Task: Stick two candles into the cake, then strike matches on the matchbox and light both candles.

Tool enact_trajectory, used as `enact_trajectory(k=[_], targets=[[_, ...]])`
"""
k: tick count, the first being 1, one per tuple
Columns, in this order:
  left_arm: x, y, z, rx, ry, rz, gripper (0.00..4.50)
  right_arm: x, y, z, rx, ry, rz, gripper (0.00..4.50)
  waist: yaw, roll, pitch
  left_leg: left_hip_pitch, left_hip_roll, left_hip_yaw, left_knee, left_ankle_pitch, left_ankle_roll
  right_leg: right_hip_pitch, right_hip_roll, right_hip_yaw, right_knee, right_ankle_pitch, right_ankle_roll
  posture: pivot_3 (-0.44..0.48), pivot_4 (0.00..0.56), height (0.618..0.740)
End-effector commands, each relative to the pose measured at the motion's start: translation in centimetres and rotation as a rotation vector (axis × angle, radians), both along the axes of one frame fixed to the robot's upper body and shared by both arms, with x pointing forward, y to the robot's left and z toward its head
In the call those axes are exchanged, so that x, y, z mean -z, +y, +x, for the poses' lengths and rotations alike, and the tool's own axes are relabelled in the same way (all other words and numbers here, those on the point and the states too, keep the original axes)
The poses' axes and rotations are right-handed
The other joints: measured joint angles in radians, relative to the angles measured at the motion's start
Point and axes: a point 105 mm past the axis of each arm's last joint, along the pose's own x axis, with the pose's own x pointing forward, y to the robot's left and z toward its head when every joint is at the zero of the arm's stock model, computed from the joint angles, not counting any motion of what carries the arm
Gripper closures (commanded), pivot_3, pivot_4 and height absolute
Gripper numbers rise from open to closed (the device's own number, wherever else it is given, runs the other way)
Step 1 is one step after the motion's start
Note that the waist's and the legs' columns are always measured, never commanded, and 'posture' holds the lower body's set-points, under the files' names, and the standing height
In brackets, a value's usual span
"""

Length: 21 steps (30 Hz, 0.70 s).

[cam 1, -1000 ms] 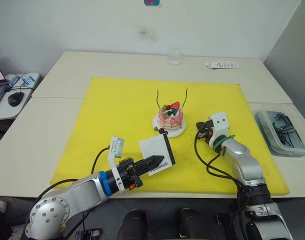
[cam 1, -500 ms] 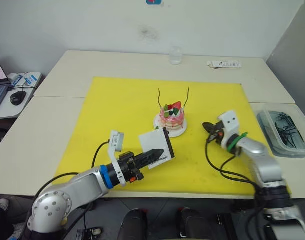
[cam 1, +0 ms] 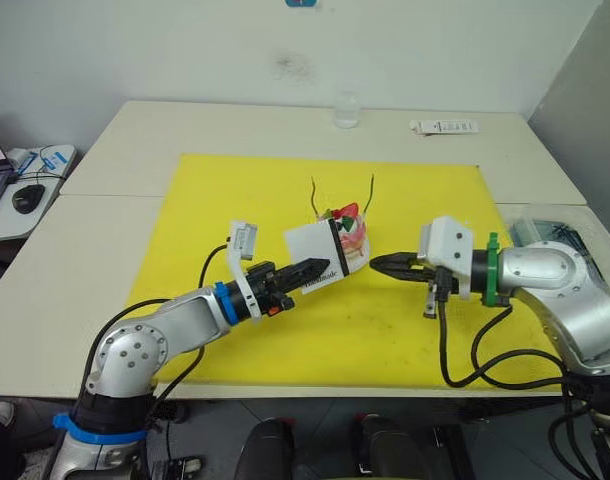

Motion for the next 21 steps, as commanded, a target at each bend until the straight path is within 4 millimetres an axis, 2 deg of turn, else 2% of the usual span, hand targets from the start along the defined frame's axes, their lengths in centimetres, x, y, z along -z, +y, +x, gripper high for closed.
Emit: enact_trajectory(k=[1, 9, 21], targets=[[-0.9, -0.5, -0.3, 0.027, -0.038, -0.011, 4.5, -1.4, 0.6, 0.2, -0.01, -0.106, 0.007, 4.47, 0.0, 0.0, 0.0, 0.0, 0.0, 0.0, 0.0, 0.0, 0.0, 0.0, 0.0, 0.0, 0.0, 0.0, 0.0, 0.0, 0.15, 0.74], [-1.3, -0.7, -0.2, 0.039, -0.049, -0.021, 4.5, -1.7, 0.9, 1.2, 0.006, -0.155, 0.016, 4.47, 0.0, 0.0, 0.0, 0.0, 0.0, 0.0, 0.001, 0.0, 0.0, 0.0, 0.0, 0.0, 0.001, 0.0, 0.0, 0.0, 0.15, 0.74], [-1.2, -0.6, 0.0, 0.013, -0.046, -0.02, 4.5, -2.8, 2.2, 1.2, -0.028, -0.18, 0.026, 4.47, 0.0, 0.0, 0.0, 0.0, 0.0, -0.001, 0.001, 0.0, 0.0, 0.0, 0.0, -0.001, 0.001, 0.0, 0.0, 0.0, 0.15, 0.74]])
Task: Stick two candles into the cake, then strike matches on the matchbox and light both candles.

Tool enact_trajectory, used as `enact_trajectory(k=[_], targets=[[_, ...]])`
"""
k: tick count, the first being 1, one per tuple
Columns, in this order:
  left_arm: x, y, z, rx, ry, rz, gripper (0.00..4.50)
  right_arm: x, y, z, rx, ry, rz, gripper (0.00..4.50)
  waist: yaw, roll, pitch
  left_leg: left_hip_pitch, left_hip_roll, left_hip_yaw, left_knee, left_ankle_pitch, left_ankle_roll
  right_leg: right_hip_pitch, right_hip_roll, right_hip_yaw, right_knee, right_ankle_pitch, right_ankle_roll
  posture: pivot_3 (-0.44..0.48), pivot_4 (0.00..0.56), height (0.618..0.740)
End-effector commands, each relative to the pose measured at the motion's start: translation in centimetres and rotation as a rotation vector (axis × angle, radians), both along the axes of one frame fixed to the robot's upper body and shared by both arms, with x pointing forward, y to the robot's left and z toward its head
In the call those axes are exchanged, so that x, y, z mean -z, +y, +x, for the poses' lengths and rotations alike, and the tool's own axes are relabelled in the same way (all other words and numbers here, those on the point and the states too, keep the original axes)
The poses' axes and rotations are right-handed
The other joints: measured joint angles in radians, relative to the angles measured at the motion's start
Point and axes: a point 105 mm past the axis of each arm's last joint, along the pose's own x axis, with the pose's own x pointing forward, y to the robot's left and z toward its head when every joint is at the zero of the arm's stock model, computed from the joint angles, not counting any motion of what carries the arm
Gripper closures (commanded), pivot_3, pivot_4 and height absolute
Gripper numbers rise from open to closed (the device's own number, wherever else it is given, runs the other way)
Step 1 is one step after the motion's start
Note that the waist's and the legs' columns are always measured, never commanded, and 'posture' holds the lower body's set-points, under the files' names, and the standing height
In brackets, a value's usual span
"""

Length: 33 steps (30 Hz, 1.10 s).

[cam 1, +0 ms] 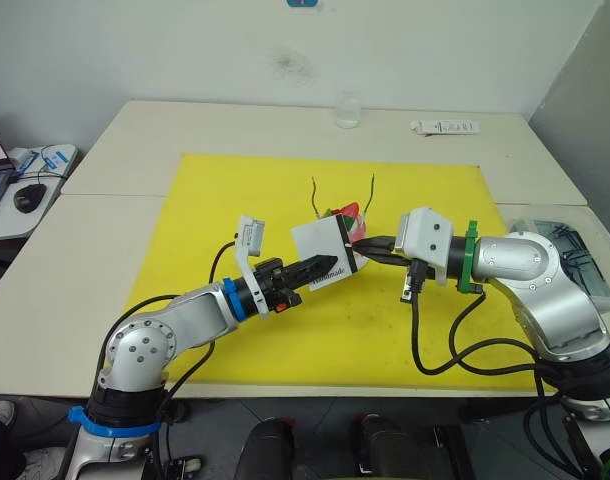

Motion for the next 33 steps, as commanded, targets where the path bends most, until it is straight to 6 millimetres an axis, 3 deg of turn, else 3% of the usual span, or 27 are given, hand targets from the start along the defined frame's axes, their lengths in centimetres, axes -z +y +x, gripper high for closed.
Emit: enact_trajectory(k=[1, 10, 14, 15, 18, 20, 22, 25, 27, 33], targets=[[-0.8, 0.0, -0.1, 0.0, -0.035, -0.009, 4.5, -1.4, 0.4, -0.3, -0.018, -0.052, 0.007, 4.47, 0.0, 0.0, 0.0, 0.0, 0.0, 0.0, 0.0, 0.0, 0.0, 0.0, 0.0, 0.0, 0.0, 0.0, 0.0, 0.0, 0.15, 0.74], [-1.1, -0.5, -0.5, 0.035, -0.052, -0.018, 4.5, 0.0, 0.4, 0.4, -0.023, -0.085, -0.099, 4.47, 0.0, 0.0, 0.0, 0.0, 0.0, 0.0, 0.0, 0.0, 0.0, 0.0, 0.0, 0.0, 0.0, 0.0, 0.0, 0.0, 0.15, 0.74], [-2.9, -0.7, -0.5, 0.049, -0.131, -0.029, 4.5, 1.5, 0.0, -0.3, -0.084, -0.084, -0.239, 4.47, 0.0, 0.0, 0.0, 0.0, 0.0, 0.0, 0.0, 0.0, 0.0, 0.0, 0.0, 0.0, 0.0, 0.0, 0.0, 0.0, 0.15, 0.74], [-4.1, -0.4, -0.2, 0.038, -0.177, -0.034, 4.5, 1.9, -0.6, -1.1, -0.122, -0.062, -0.284, 4.47, 0.001, 0.0, 0.0, 0.0, 0.0, 0.0, 0.0, 0.0, 0.0, 0.0, 0.0, 0.0, 0.0, 0.0, 0.0, 0.0, 0.15, 0.74], [-11.6, 1.8, 1.5, -0.045, -0.357, -0.169, 4.5, 1.6, -3.8, -3.5, -0.193, 0.008, -0.442, 4.47, 0.016, -0.003, 0.003, -0.004, 0.0, -0.004, 0.001, 0.001, 0.001, 0.0, 0.0, -0.006, 0.0, 0.0, 0.0, 0.0, 0.15, 0.74], [-14.6, 3.1, 1.4, -0.054, -0.392, -0.252, 4.5, 0.6, -5.2, -3.7, -0.169, 0.021, -0.479, 4.47, 0.017, -0.002, 0.004, -0.006, 0.0, -0.007, 0.003, 0.001, 0.001, 0.0, -0.002, -0.015, -0.001, -0.001, -0.001, 0.0, 0.15, 0.74], [-14.5, 3.0, 0.7, -0.025, -0.365, -0.263, 4.5, -1.0, -5.9, -2.7, -0.11, -0.01, -0.465, 4.47, -0.002, 0.001, 0.001, -0.005, -0.001, -0.005, 0.002, 0.001, 0.001, 0.001, -0.004, -0.014, -0.002, 0.0, 0.0, 0.0, 0.15, 0.74], [-10.8, 2.1, 0.2, -0.011, -0.285, -0.179, 4.5, -2.3, -5.9, -1.1, -0.036, -0.045, -0.39, 4.47, -0.018, 0.002, 0.001, 0.005, -0.001, -0.004, 0.0, 0.001, 0.002, 0.008, -0.005, -0.012, -0.002, 0.0, 0.002, 0.0, 0.15, 0.74], [-9.8, 1.9, -0.1, -0.01, -0.255, -0.17, 4.5, -2.6, -5.8, -0.6, -0.013, -0.052, -0.36, 4.47, -0.018, -0.001, 0.003, 0.005, 0.002, -0.008, 0.0, 0.001, 0.001, 0.01, -0.005, -0.016, 0.0, -0.002, 0.0, 0.0, 0.15, 0.74], [-4.4, 2.5, -3.4, 0.024, -0.124, -0.03, 4.5, -4.9, -3.9, 1.1, 0.083, -0.051, -0.075, 4.47, -0.02, -0.003, 0.004, 0.004, 0.002, -0.011, 0.0, 0.002, -0.001, 0.006, -0.005, -0.016, 0.008, -0.005, -0.006, 0.0, 0.15, 0.74]])
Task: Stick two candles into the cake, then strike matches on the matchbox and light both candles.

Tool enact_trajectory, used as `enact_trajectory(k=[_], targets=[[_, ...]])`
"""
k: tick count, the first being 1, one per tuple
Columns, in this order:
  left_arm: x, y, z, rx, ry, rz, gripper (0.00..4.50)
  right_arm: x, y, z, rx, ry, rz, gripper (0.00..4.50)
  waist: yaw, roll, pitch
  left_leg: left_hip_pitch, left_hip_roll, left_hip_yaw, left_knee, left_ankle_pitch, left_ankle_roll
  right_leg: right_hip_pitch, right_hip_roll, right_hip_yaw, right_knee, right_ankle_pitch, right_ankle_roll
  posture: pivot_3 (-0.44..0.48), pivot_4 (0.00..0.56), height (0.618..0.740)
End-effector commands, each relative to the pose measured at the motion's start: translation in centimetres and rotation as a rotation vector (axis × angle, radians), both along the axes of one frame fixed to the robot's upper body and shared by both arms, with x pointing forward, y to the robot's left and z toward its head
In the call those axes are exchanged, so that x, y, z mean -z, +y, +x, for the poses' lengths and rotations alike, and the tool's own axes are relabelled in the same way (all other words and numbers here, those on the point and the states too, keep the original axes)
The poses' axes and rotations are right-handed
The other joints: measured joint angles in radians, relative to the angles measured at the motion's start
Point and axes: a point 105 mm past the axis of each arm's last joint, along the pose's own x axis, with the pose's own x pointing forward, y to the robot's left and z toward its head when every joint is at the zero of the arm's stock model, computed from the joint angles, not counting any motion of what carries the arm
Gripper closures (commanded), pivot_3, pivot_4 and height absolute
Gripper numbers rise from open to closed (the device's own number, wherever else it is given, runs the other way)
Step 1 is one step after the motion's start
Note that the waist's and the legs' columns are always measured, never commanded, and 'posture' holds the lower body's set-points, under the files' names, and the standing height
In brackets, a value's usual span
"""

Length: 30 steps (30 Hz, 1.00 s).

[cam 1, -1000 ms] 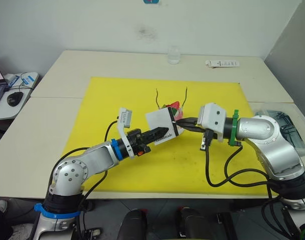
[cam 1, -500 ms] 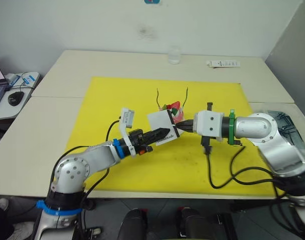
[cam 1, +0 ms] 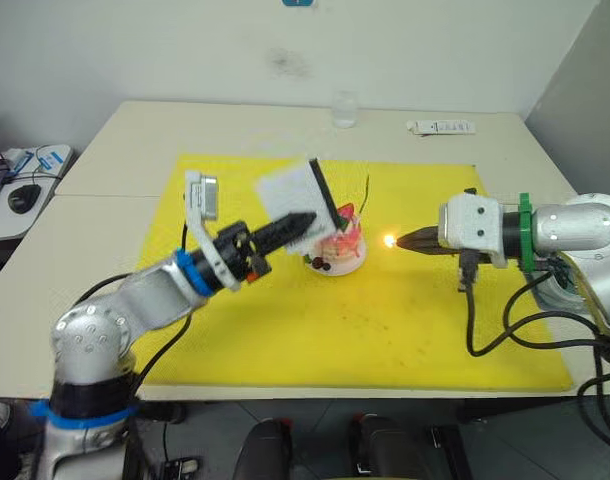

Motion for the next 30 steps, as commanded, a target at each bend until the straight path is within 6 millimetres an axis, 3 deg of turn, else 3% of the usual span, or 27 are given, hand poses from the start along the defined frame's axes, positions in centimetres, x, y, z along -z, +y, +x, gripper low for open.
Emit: enact_trajectory(k=[1, 5, 12, 30], targets=[[0.7, 0.1, -2.2, 0.04, -0.001, 0.03, 4.5, -3.1, 1.1, 0.9, 0.046, -0.073, 0.153, 4.47, -0.003, 0.0, 0.0, 0.0, -0.001, 0.0, 0.0, 0.0, 0.0, 0.0, -0.001, 0.0, 0.001, 0.0, 0.0, 0.0, 0.15, 0.74], [2.6, 0.3, -3.7, 0.025, 0.062, 0.052, 4.5, -3.7, 4.0, 2.1, 0.037, -0.104, 0.261, 4.47, -0.001, 0.0, 0.0, 0.001, -0.001, 0.001, 0.001, 0.0, -0.001, -0.002, -0.001, 0.0, 0.005, -0.001, 0.0, 0.0, 0.15, 0.74], [4.6, 0.2, -4.5, -0.021, 0.112, 0.045, 4.5, -2.6, 7.7, 4.1, 0.042, -0.115, 0.329, 4.47, 0.007, 0.0, 0.0, 0.001, -0.002, 0.002, 0.002, 0.001, -0.002, -0.002, -0.001, 0.0, 0.005, -0.004, -0.006, 0.0, 0.15, 0.74], [5.3, -0.4, -4.9, -0.02, 0.12, 0.028, 4.5, -2.5, 9.3, 5.7, 0.08, -0.145, 0.381, 4.47, 0.003, 0.0, 0.0, -0.001, 0.0, 0.003, 0.0, 0.001, -0.002, -0.005, 0.0, -0.001, 0.007, -0.004, -0.007, 0.0, 0.15, 0.74]])
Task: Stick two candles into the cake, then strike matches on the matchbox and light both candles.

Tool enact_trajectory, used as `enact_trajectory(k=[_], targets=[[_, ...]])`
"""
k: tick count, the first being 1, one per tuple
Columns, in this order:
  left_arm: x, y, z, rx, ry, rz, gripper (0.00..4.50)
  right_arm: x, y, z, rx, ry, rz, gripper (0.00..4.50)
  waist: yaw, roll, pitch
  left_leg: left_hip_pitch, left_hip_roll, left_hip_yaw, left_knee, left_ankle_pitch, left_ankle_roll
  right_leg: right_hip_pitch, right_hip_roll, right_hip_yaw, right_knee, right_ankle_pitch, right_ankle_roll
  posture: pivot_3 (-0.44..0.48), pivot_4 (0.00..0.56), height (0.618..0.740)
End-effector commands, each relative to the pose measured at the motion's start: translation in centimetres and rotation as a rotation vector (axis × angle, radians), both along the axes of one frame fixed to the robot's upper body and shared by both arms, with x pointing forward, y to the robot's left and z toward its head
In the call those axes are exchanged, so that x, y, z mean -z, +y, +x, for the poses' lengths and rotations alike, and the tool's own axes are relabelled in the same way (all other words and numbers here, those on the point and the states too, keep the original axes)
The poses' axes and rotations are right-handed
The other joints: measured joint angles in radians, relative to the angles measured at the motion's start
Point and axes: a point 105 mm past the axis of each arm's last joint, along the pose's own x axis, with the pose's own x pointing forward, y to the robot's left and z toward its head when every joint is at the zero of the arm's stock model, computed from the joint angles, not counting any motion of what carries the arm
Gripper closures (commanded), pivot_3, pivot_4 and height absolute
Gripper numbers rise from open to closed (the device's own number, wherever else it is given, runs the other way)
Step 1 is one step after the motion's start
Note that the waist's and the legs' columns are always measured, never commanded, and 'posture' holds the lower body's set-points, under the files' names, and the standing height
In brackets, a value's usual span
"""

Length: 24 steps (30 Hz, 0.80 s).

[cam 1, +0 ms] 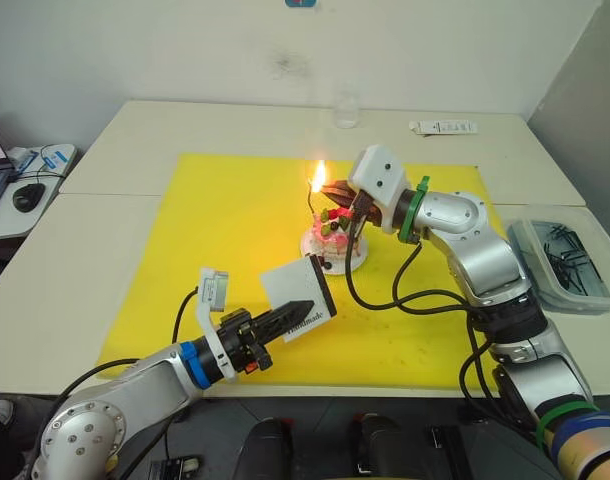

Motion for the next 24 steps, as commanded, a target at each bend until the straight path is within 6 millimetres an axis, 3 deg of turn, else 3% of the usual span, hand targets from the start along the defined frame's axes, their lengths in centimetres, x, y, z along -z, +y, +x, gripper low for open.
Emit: enact_trajectory(k=[1, 24], targets=[[-0.9, -0.4, -0.41, 0.027, -0.05, -0.005, 4.5, -1.8, 0.51, -0.2, -0.013, -0.073, 0.013, 4.47, 0.0, 0.0, 0.0, 0.0, 0.0, 0.0, 0.0, 0.0, 0.0, 0.0, 0.0, 0.0, 0.0, 0.0, 0.0, 0.0, 0.15, 0.74], [-0.58, -0.29, -0.76, 0.031, -0.043, 0.001, 4.5, -2.6, 0.87, 0.22, -0.005, -0.089, 0.044, 4.47, -0.002, 0.0, 0.0, 0.0, 0.0, 0.0, 0.0, 0.0, 0.0, 0.0, 0.0, 0.0, 0.0, 0.0, 0.0, 0.0, 0.15, 0.74]])
